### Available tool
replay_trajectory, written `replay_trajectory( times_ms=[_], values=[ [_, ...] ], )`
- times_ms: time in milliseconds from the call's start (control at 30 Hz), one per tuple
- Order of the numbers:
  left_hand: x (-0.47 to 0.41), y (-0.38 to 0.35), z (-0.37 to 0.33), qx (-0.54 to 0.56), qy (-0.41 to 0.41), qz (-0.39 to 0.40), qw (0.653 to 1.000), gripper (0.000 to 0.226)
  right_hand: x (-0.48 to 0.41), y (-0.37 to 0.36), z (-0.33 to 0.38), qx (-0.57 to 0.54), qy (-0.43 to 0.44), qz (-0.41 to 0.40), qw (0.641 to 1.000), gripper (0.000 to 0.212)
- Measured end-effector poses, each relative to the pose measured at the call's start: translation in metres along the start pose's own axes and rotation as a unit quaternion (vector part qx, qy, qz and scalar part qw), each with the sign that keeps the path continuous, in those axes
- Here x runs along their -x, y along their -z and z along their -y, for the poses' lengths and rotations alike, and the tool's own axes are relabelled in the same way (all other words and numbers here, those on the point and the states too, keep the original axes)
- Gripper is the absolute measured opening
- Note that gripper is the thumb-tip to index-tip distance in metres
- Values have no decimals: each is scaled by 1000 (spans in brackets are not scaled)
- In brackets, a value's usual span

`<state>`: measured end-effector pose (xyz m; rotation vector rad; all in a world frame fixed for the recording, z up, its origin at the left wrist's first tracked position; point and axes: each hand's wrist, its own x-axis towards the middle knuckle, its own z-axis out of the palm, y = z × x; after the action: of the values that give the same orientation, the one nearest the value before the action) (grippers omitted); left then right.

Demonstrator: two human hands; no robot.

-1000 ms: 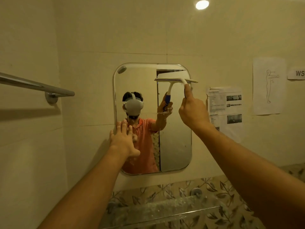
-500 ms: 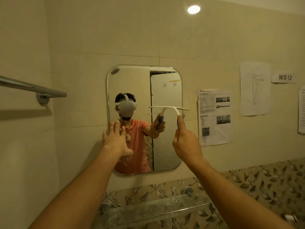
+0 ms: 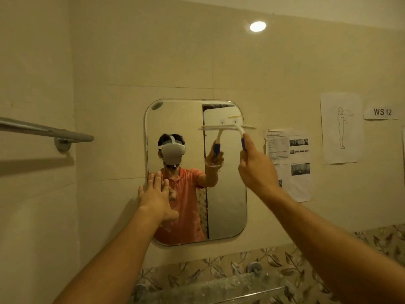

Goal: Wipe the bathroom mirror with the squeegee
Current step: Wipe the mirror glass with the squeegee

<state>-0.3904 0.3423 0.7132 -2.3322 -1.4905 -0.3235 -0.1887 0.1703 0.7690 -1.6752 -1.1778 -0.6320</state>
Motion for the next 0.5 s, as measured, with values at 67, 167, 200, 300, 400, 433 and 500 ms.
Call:
replay_trajectory(
  times_ms=[67,167,200,300,400,433,500],
  values=[
    [0,1,0,4,-1,-4,1000,119,-32,12,14,5,15,-9,1000,53],
    [1,2,0,2,2,0,1000,121,-68,23,26,3,24,-20,1000,47],
    [1,2,0,-1,3,2,1000,121,-76,25,28,9,24,-22,999,47],
    [1,1,0,-5,1,-3,1000,120,-92,23,27,22,23,-25,999,43],
    [1,1,0,-7,2,-5,1000,120,-98,21,24,24,28,-22,999,41],
    [0,1,-1,-8,3,-4,1000,120,-98,20,23,25,29,-22,999,41],
    [0,1,-1,-9,5,-4,1000,121,-99,21,22,25,27,-18,999,41]
  ],
)
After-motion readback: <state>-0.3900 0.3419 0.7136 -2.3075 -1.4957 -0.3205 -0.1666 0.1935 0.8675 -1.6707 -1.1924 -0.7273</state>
